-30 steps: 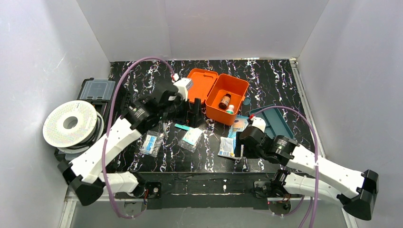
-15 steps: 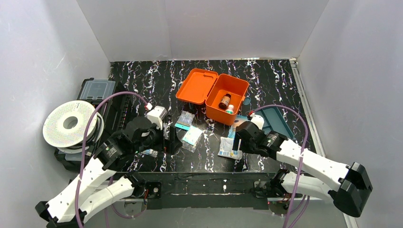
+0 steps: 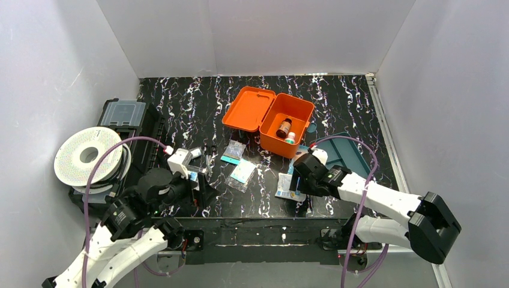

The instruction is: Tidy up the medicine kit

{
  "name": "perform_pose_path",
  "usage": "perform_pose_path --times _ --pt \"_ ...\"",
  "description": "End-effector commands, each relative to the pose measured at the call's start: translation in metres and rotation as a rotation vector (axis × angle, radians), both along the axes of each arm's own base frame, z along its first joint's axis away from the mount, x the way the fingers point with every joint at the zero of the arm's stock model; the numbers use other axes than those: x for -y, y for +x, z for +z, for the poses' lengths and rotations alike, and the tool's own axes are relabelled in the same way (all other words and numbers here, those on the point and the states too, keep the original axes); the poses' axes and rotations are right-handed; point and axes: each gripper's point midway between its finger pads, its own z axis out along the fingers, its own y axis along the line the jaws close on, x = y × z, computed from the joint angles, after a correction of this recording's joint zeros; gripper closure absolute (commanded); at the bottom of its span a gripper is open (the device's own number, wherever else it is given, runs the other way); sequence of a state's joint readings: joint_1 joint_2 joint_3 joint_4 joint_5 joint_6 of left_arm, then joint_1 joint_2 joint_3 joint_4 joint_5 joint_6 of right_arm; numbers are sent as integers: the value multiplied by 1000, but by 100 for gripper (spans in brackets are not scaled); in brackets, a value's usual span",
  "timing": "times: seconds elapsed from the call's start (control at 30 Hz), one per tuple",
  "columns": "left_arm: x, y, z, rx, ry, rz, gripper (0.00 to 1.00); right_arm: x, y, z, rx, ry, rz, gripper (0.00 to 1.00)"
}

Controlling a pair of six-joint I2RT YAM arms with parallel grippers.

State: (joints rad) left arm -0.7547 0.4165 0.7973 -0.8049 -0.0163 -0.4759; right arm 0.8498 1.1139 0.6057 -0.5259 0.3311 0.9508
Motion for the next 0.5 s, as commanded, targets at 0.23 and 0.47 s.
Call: perform_pose_path --times 0.23,0.47 --pt "-6 -1 5 72 -59 19 1 -12 15 -15 -21 24 -60 64" --pt "-5 0 4 75 -59 18 1 -15 19 -2 10 43 -55 99"
